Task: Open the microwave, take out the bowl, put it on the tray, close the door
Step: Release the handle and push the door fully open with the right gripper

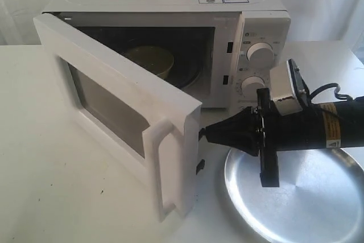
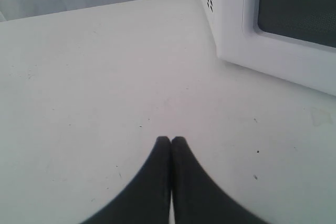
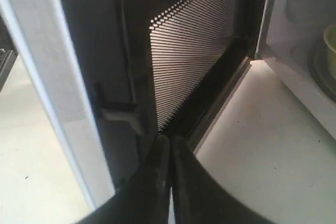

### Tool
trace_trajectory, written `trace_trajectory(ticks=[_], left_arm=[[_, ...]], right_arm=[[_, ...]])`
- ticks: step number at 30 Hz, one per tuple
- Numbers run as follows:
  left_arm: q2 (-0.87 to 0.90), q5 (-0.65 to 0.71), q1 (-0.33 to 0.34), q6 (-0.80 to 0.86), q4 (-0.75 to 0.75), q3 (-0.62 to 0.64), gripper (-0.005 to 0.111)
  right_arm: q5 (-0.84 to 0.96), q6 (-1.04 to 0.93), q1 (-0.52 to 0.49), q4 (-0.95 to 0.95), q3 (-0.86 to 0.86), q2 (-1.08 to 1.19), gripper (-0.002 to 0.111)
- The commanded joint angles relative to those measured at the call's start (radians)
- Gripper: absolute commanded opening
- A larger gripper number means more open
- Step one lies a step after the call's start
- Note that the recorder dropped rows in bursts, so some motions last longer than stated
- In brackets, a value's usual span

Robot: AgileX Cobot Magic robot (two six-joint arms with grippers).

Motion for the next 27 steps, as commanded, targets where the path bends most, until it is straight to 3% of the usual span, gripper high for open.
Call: trace_trajectory(ticks=[1, 7, 16, 24, 27], left_arm=[[-0.002, 0.0, -0.001, -0.006, -0.004, 0.003, 0.0], [-0.002, 0.0, -0.001, -0.006, -0.004, 0.003, 0.0], [-0.002, 0.0, -0.001, -0.006, -0.004, 0.003, 0.0], [-0.002, 0.0, -0.001, -0.006, -0.004, 0.003, 0.0], [-0.002, 0.0, -0.001, -0.006, -0.004, 0.003, 0.0]], right_arm=[[0.103, 0.009, 0.042, 0.204, 0.003, 0.02, 0.0], [0.276, -0.122, 0.192, 0.429, -0.02, 0.11, 0.0], [0.231, -0.164, 0.395, 0.467, -0.101, 0.201, 0.0], [0.286, -0.181, 0.44, 0.469, -0.118, 0.199, 0.0], [0.455, -0.237, 0.438, 0.514, -0.118, 0.193, 0.0]])
